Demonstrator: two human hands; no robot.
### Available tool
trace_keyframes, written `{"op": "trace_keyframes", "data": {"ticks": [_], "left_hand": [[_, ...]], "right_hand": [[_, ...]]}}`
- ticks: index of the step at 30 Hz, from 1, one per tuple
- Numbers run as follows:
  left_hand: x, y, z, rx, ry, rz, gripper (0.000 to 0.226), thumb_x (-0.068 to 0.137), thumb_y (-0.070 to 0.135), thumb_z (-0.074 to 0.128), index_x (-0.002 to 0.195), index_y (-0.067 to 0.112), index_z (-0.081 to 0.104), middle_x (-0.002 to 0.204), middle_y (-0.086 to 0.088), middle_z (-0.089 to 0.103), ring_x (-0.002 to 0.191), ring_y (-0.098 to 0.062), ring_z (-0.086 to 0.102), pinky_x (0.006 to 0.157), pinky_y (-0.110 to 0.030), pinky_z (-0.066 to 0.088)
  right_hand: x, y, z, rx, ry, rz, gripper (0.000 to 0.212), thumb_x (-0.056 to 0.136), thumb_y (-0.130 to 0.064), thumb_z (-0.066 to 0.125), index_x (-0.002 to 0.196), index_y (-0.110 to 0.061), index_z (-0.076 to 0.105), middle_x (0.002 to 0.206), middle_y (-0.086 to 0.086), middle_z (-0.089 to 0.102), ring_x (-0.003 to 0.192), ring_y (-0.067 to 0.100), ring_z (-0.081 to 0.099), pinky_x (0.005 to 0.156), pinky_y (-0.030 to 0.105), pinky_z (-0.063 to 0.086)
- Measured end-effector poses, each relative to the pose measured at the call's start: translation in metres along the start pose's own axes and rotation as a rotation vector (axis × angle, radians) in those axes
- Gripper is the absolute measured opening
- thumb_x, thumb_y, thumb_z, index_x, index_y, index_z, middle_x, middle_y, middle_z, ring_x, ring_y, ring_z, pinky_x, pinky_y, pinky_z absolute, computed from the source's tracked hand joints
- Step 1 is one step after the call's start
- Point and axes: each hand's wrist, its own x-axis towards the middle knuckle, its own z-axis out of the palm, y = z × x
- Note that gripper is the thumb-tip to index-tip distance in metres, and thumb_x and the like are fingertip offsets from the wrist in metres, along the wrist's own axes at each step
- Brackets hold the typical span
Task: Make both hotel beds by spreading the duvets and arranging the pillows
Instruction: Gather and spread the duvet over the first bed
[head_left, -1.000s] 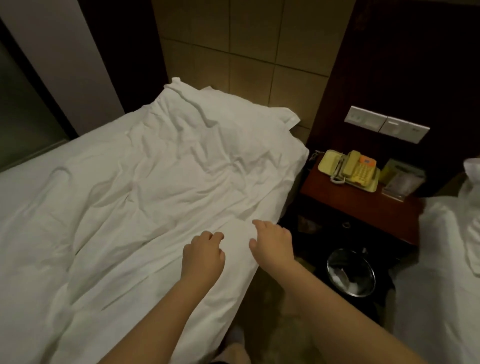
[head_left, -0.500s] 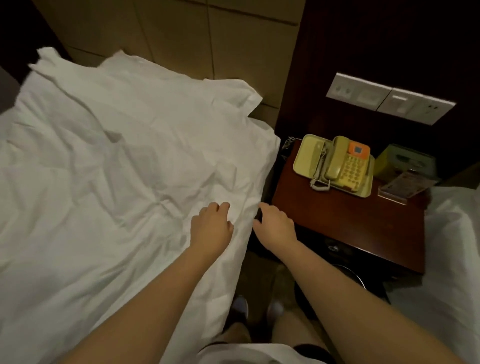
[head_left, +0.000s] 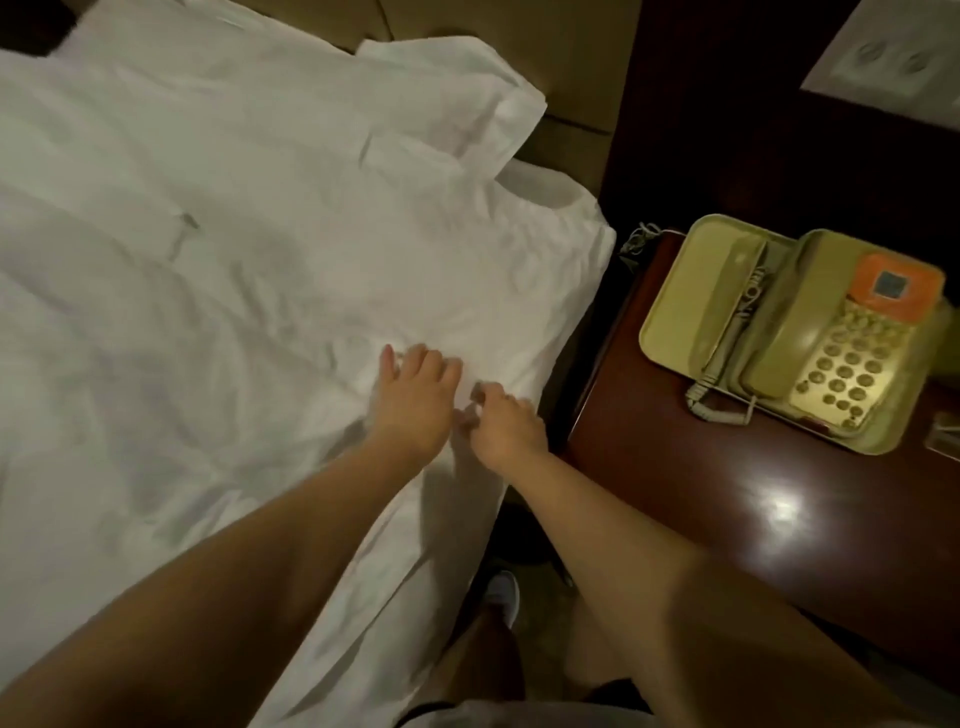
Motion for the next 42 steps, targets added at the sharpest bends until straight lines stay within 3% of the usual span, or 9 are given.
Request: {"op": "trace_keyframes", "data": {"ticks": [4, 9, 14, 19, 23, 25, 31, 37, 42], "left_hand": [[0.023, 0.012, -0.016, 0.034, -0.115, 0.042, 0.026, 0.097, 0.042, 0.041, 0.107, 0.026, 0.059, 0.102, 0.003, 0.066, 0.096, -0.019, 0.060, 0.083, -0.031, 0.037], [0.060, 0.045, -0.104, -0.351, 0.096, -0.012, 0.026, 0.100, 0.029, 0.043, 0.111, 0.017, 0.062, 0.104, -0.006, 0.066, 0.094, -0.023, 0.062, 0.079, -0.033, 0.043], [0.152, 0.108, -0.213, -0.524, 0.288, 0.114, 0.029, 0.099, 0.030, 0.040, 0.104, 0.012, 0.063, 0.099, -0.008, 0.064, 0.093, -0.025, 0.060, 0.071, -0.031, 0.037], [0.243, 0.121, -0.160, -0.261, -0.078, 0.163, 0.035, 0.098, 0.041, 0.043, 0.117, 0.019, 0.063, 0.119, -0.006, 0.060, 0.111, -0.025, 0.056, 0.085, -0.034, 0.042], [0.283, 0.099, -0.120, -0.013, -0.157, 0.224, 0.052, 0.095, 0.057, 0.032, 0.132, 0.025, 0.049, 0.129, -0.009, 0.050, 0.119, -0.028, 0.046, 0.092, -0.039, 0.039], [0.293, 0.092, -0.106, 0.000, -0.204, 0.308, 0.068, 0.090, 0.065, 0.020, 0.130, 0.020, 0.051, 0.130, -0.013, 0.050, 0.119, -0.030, 0.046, 0.097, -0.038, 0.040], [0.292, 0.086, -0.099, -0.235, -0.270, 0.301, 0.041, 0.093, 0.044, 0.049, 0.112, 0.008, 0.057, 0.105, -0.012, 0.062, 0.101, -0.024, 0.055, 0.085, -0.031, 0.040], [0.262, 0.078, -0.109, -0.554, -0.188, 0.465, 0.015, 0.077, 0.026, 0.075, 0.082, 0.017, 0.065, 0.078, 0.008, 0.056, 0.084, -0.013, 0.056, 0.063, -0.010, 0.032], [0.239, 0.079, -0.137, -0.399, -0.268, 0.536, 0.029, 0.079, 0.036, 0.073, 0.090, 0.010, 0.067, 0.078, 0.002, 0.056, 0.072, -0.011, 0.048, 0.059, -0.016, 0.031]], "right_hand": [[0.015, 0.010, -0.030, -0.060, -0.136, -0.038, 0.031, 0.100, -0.027, 0.037, 0.118, -0.021, 0.061, 0.122, 0.008, 0.061, 0.109, 0.027, 0.057, 0.087, 0.031, 0.042], [0.027, 0.025, -0.133, -0.230, 0.260, -0.189, 0.032, 0.101, -0.029, 0.036, 0.104, -0.013, 0.064, 0.104, 0.008, 0.066, 0.097, 0.028, 0.059, 0.083, 0.034, 0.036], [0.061, 0.062, -0.268, -0.242, 0.623, -0.041, 0.027, 0.100, -0.025, 0.037, 0.097, -0.014, 0.061, 0.080, 0.003, 0.054, 0.090, 0.028, 0.055, 0.075, 0.034, 0.028], [0.133, 0.098, -0.239, -0.406, 0.392, 0.101, 0.024, 0.099, -0.029, 0.042, 0.099, -0.018, 0.064, 0.097, 0.005, 0.064, 0.098, 0.027, 0.058, 0.069, 0.030, 0.035], [0.183, 0.110, -0.212, -0.398, 0.310, 0.010, 0.032, 0.100, -0.033, 0.043, 0.111, -0.011, 0.063, 0.115, 0.009, 0.052, 0.111, 0.029, 0.046, 0.085, 0.036, 0.038], [0.200, 0.118, -0.205, -0.313, 0.188, -0.071, 0.031, 0.099, -0.029, 0.048, 0.112, -0.006, 0.064, 0.122, 0.011, 0.047, 0.115, 0.031, 0.044, 0.094, 0.036, 0.039], [0.214, 0.114, -0.190, 0.051, -0.021, -0.149, 0.024, 0.089, -0.016, 0.063, 0.106, -0.001, 0.069, 0.147, 0.007, 0.038, 0.137, 0.020, 0.032, 0.105, 0.019, 0.023], [0.175, 0.107, -0.204, -0.152, -0.033, -0.193, 0.007, 0.083, -0.030, 0.068, 0.081, -0.024, 0.065, 0.129, -0.005, 0.048, 0.121, 0.022, 0.037, 0.101, 0.032, 0.031], [0.129, 0.096, -0.231, -0.214, -0.037, -0.156, 0.018, 0.087, -0.032, 0.062, 0.076, -0.018, 0.058, 0.096, 0.001, 0.050, 0.101, 0.022, 0.050, 0.087, 0.034, 0.034]]}}
